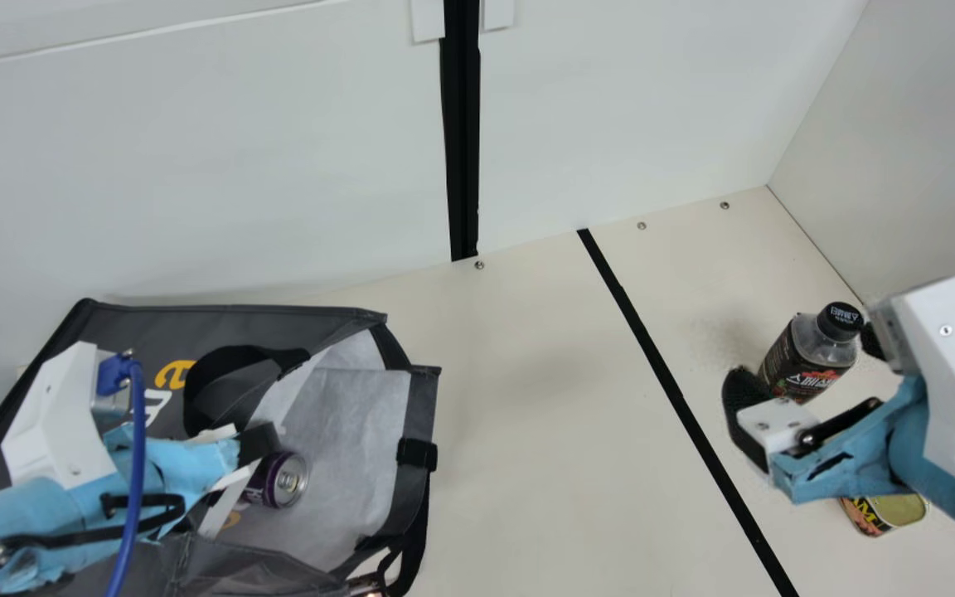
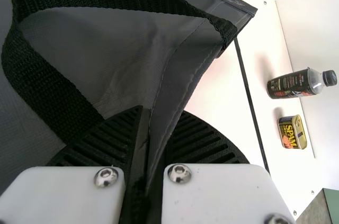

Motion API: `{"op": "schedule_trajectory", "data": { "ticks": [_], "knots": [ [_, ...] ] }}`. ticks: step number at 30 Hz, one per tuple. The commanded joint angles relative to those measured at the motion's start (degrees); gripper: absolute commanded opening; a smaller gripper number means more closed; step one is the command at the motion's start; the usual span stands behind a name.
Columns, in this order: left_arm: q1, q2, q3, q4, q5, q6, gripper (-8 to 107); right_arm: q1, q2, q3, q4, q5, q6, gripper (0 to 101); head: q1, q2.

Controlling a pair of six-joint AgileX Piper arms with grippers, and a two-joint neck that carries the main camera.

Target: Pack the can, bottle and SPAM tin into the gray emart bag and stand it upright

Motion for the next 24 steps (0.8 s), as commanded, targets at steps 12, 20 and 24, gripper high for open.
{"op": "schedule_trajectory", "data": {
  "ticks": [12, 20, 24],
  "knots": [
    [0.0, 0.0, 0.0, 0.0, 0.0, 0.0, -8, 1.51, 2.14, -7.13, -11.04, 3.09, 9.37, 95, -1.3, -0.05],
    [0.0, 0.0, 0.0, 0.0, 0.0, 0.0, -8, 5.61, 2.87, -7.81, -18.72, 3.09, 17.01, 95, -1.3, -0.05],
    [0.0, 0.0, 0.0, 0.0, 0.0, 0.0, -8, 7.11, 3.06, -7.81, -21.62, 3.09, 19.95, 95, -1.3, -0.05]
  ]
}}
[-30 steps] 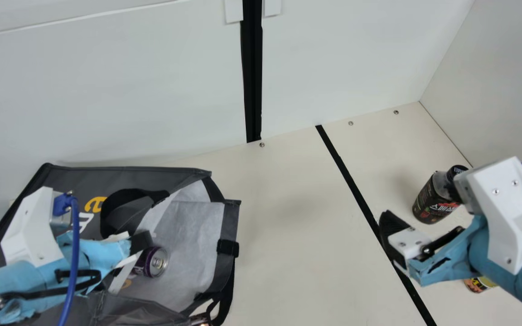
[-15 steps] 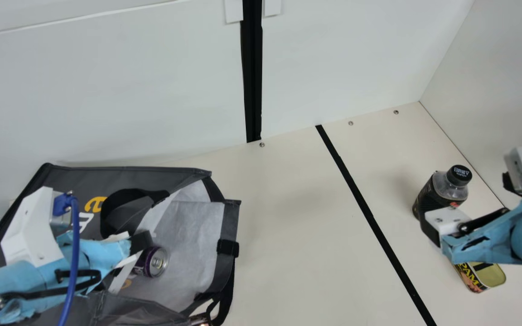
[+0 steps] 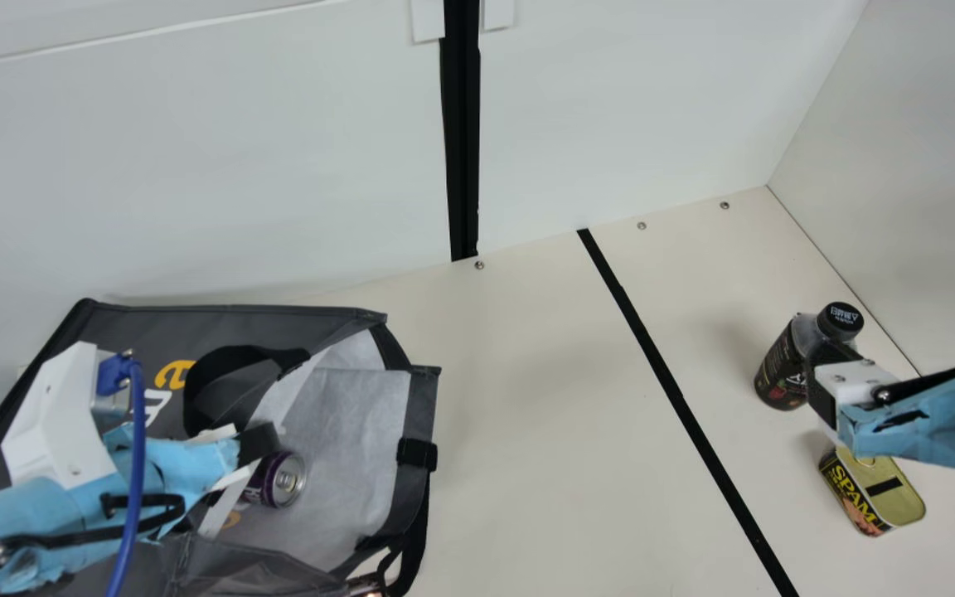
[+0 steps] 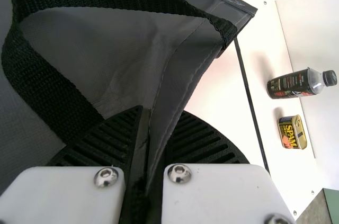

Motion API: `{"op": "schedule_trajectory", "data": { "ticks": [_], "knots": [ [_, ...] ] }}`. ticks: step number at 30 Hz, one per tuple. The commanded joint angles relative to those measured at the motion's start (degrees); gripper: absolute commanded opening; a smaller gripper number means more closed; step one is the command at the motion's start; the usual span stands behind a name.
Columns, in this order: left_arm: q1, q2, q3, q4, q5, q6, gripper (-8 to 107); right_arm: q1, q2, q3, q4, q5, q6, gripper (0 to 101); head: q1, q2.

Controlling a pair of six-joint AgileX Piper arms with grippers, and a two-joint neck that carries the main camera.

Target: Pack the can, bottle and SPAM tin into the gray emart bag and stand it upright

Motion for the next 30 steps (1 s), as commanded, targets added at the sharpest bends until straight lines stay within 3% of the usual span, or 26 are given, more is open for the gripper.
{"op": "schedule_trajectory", "data": {
  "ticks": [1, 9, 30],
  "knots": [
    [0.0, 0.0, 0.0, 0.0, 0.0, 0.0, -8, 0.55, 0.07, 0.06, -1.86, -0.12, 1.69, 95, -1.3, -0.05],
    [0.0, 0.0, 0.0, 0.0, 0.0, 0.0, -8, 1.14, 0.06, 0.05, -4.68, -0.12, 4.68, 95, -1.3, -0.05],
    [0.0, 0.0, 0.0, 0.0, 0.0, 0.0, -8, -1.28, -0.25, 1.24, -4.47, -0.12, 6.63, 95, -1.3, -0.05]
  ]
}}
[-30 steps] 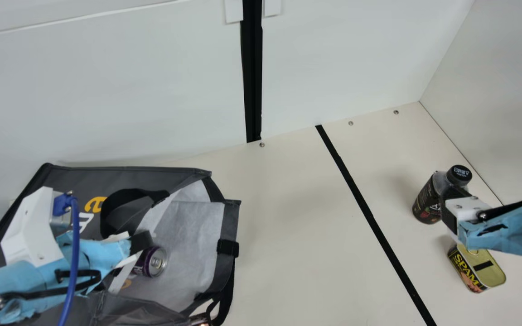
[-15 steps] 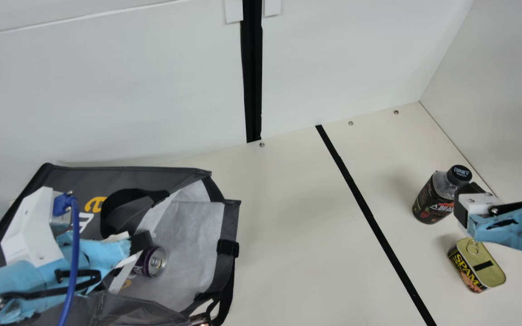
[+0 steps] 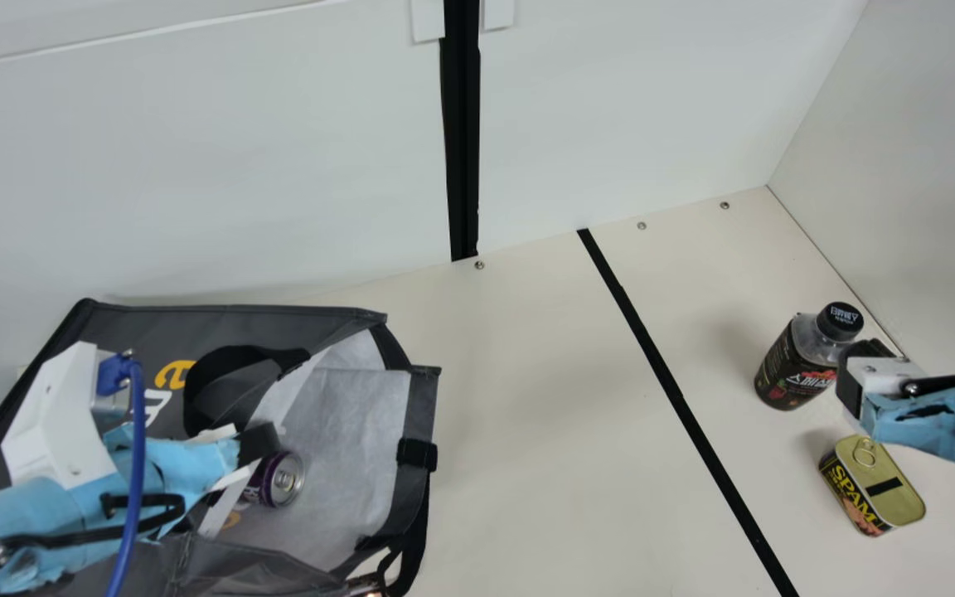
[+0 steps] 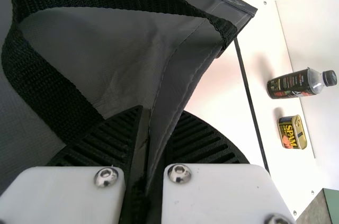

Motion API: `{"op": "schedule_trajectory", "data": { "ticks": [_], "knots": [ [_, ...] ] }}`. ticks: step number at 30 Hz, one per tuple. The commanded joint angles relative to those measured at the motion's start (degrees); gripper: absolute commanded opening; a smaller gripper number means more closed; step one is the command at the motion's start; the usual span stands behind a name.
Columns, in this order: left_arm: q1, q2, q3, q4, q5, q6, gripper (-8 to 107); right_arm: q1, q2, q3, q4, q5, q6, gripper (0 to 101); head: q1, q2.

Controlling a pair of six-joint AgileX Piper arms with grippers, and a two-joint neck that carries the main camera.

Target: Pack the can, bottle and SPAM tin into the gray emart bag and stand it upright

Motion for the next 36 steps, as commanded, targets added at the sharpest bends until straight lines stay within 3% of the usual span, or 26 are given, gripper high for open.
{"op": "schedule_trajectory", "data": {
  "ticks": [1, 36],
  "knots": [
    [0.0, 0.0, 0.0, 0.0, 0.0, 0.0, -8, -0.02, 0.29, 0.07, -0.3, 0.03, -0.24, 95, -1.3, -0.05],
    [0.0, 0.0, 0.0, 0.0, 0.0, 0.0, -8, -1.73, 12.96, -3.26, 1.98, 0.03, -0.73, 95, -1.3, -0.05]
  ]
}}
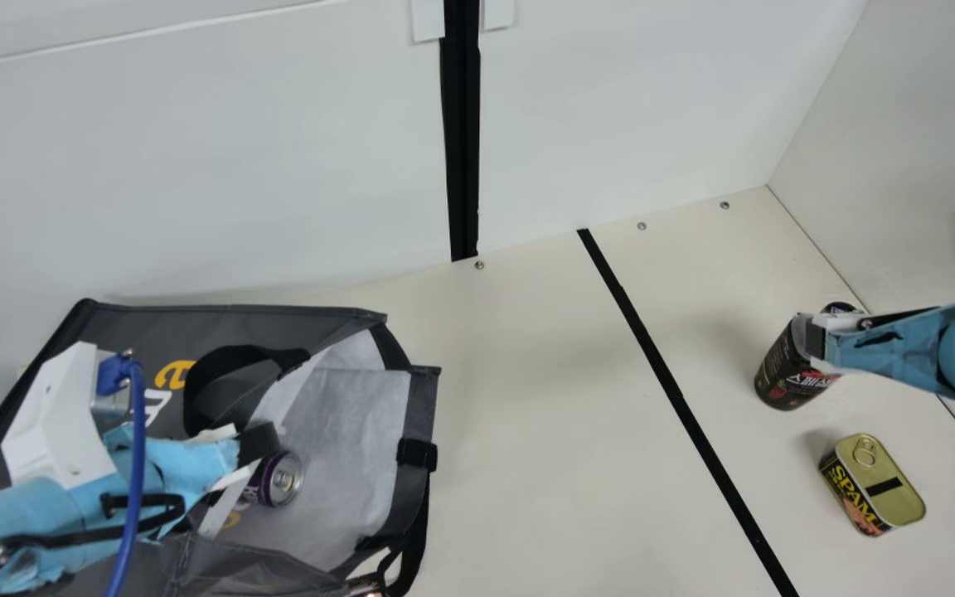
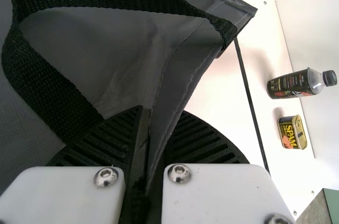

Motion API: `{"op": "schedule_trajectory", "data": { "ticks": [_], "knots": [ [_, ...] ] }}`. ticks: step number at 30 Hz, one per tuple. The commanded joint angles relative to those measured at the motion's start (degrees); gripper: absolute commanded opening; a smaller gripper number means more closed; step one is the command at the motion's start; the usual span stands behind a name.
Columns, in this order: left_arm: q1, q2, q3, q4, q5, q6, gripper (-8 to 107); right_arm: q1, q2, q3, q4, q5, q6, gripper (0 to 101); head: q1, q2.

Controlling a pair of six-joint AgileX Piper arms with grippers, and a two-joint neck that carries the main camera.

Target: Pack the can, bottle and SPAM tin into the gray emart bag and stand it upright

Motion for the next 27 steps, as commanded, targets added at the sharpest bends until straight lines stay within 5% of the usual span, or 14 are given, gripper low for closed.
{"op": "schedule_trajectory", "data": {
  "ticks": [1, 27],
  "knots": [
    [0.0, 0.0, 0.0, 0.0, 0.0, 0.0, -8, -0.38, 0.9, -0.25, 0.26, 0.04, -0.28, 95, -1.3, -0.05],
    [0.0, 0.0, 0.0, 0.0, 0.0, 0.0, -8, -5.73, 11.69, -2.79, 4.08, 0.04, -3.84, 95, -1.3, -0.05]
  ]
}}
